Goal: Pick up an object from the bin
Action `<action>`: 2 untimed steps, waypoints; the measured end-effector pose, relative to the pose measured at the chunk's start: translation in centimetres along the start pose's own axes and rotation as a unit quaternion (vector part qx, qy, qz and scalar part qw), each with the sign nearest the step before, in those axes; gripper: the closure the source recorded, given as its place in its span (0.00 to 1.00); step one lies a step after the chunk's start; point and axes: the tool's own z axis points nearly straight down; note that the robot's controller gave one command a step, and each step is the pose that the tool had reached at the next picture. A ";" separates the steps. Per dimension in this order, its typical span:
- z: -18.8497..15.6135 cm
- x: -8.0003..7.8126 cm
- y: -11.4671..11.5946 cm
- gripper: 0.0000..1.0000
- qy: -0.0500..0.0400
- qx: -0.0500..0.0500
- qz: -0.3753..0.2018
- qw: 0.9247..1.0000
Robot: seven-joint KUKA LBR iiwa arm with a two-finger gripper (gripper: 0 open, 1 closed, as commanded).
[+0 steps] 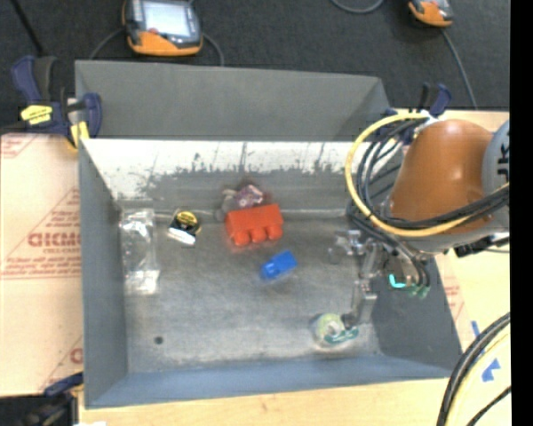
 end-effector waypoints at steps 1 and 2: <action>7.3 -8.4 3.4 0.00 -0.004 0.000 -0.109 0.994; 11.6 -8.1 6.6 0.00 -0.001 -0.001 -0.114 0.994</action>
Offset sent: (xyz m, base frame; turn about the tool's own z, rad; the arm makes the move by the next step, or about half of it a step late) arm 0.0827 0.0342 -0.0729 -0.2195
